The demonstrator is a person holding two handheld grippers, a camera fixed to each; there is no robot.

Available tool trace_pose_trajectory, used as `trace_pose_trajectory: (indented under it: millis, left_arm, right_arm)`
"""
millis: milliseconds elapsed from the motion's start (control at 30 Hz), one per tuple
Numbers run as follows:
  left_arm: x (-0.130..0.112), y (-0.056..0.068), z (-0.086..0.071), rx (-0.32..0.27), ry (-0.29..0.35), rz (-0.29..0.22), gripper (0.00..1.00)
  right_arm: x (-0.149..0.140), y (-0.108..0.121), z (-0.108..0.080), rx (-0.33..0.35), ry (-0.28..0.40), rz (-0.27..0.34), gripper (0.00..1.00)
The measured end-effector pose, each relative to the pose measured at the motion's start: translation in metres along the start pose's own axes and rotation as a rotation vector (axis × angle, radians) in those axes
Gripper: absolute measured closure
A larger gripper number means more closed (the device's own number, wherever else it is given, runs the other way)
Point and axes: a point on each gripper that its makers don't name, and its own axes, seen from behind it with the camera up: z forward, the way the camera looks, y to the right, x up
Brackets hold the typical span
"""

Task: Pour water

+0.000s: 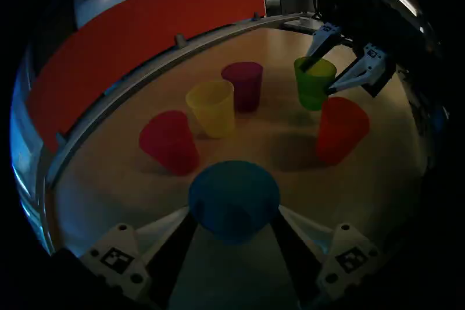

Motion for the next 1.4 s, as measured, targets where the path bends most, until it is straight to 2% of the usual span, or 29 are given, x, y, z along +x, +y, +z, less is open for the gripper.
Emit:
trace_pose_trajectory:
  millis: [700,1000,1400]
  left_arm:
    - [-0.01,0.002,-0.001,-0.022,0.014,-0.063,0.17]
    - [-0.012,0.004,0.001,-0.023,0.008,-0.043,0.17]
    - [-0.019,0.004,0.002,-0.017,-0.02,-0.057,0.17]
  right_arm:
    - [-0.009,-0.003,0.006,-0.004,-0.008,0.021,0.1]
    - [-0.012,-0.005,0.008,-0.001,-0.008,0.025,0.1]
    - [-0.016,-0.003,0.007,-0.004,0.003,0.04,0.1]
